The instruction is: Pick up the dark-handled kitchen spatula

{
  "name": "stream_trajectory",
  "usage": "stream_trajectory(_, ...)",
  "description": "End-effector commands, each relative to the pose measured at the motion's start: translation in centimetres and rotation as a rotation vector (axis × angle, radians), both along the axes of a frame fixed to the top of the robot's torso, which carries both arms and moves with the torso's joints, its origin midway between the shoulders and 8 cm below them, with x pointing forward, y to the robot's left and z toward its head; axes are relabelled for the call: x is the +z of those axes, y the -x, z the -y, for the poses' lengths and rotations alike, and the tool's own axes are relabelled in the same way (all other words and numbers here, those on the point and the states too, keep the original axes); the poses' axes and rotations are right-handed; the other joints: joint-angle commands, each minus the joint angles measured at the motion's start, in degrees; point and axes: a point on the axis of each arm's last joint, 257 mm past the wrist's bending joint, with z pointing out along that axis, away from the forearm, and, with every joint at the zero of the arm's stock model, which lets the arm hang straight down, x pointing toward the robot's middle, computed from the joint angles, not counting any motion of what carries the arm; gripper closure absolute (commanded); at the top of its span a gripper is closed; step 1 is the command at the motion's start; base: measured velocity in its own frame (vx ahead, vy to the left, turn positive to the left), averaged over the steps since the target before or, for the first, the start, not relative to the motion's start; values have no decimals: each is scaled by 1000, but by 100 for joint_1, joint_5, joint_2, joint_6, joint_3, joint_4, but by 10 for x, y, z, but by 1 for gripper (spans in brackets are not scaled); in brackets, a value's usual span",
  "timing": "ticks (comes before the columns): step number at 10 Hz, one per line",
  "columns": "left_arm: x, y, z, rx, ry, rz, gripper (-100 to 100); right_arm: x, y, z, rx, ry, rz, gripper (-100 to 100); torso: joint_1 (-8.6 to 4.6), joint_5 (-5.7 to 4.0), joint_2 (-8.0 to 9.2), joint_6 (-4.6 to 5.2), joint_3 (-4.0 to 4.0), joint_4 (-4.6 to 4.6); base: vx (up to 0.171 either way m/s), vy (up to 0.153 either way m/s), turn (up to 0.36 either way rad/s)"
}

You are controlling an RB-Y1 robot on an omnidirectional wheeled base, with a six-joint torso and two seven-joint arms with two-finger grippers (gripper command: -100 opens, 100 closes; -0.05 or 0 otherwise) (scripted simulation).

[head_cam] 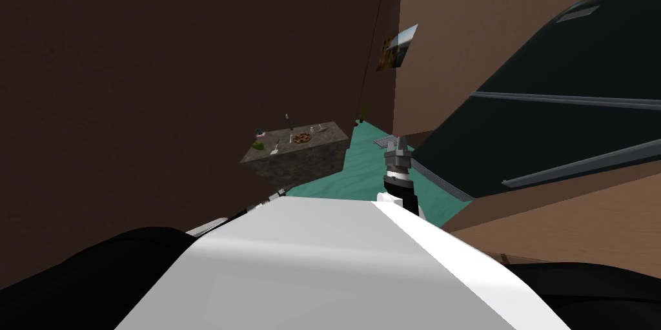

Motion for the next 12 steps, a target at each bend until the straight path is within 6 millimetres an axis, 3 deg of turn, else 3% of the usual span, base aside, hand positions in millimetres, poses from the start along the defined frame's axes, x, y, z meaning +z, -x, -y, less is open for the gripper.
stream_trajectory(1, -9, 10, -13, -16, -42, -42, -100, 0, 0, 0, 0, 0, 0, 0, 0, 0, 0, 0, 0, 0, 3, 17, -121)
stream_trajectory(2, -26, 20, -32, 5, -79, -106, -100, 0, 0, 0, 0, 0, 0, 0, 1, 0, 0, -3, 0, 0, 14, 27, -209)
stream_trajectory(5, -41, 33, -63, -21, -171, -181, -100, 0, 0, 0, 0, 0, 0, 0, 9, 2, -10, 0, -5, -2, 20, 34, -129)
stream_trajectory(6, -53, 42, -86, -3, -216, -239, -100, 0, 0, 0, 0, 0, 0, 0, 8, 2, -10, -4, -5, -2, 39, 43, -209)
stream_trajectory(7, -52, 43, -92, -20, -240, -245, -100, 0, 0, 0, 0, 0, 0, 0, 12, 3, -16, 1, -9, -3, 35, 42, -106)
stream_trajectory(8, -62, 52, -117, 3, -287, -299, -100, 0, 0, 0, 0, 0, 0, 0, 11, 3, -16, -4, -9, -3, 47, 51, -187)
stream_trajectory(9, -60, 52, -123, -20, -315, -304, -100, 0, 0, 0, 0, 0, 0, 0, 15, 3, -20, 0, -12, -4, 37, 53, -123)
stream_trajectory(10, -67, 60, -149, 1, -368, -355, -100, 0, 0, 0, 0, 0, 0, 0, 14, 4, -18, -4, -10, -4, 56, 55, -218)
stream_trajectory(11, -65, 60, -153, -13, -385, -358, -100, 0, 0, 0, 0, 0, 0, 0, 16, 4, -24, 0, -14, -5, 44, 57, -106)
stream_trajectory(12, -70, 67, -179, 11, -436, -404, -100, 0, 0, 0, 0, 0, 0, 0, 15, 5, -22, -5, -13, -5, 55, 70, -191)
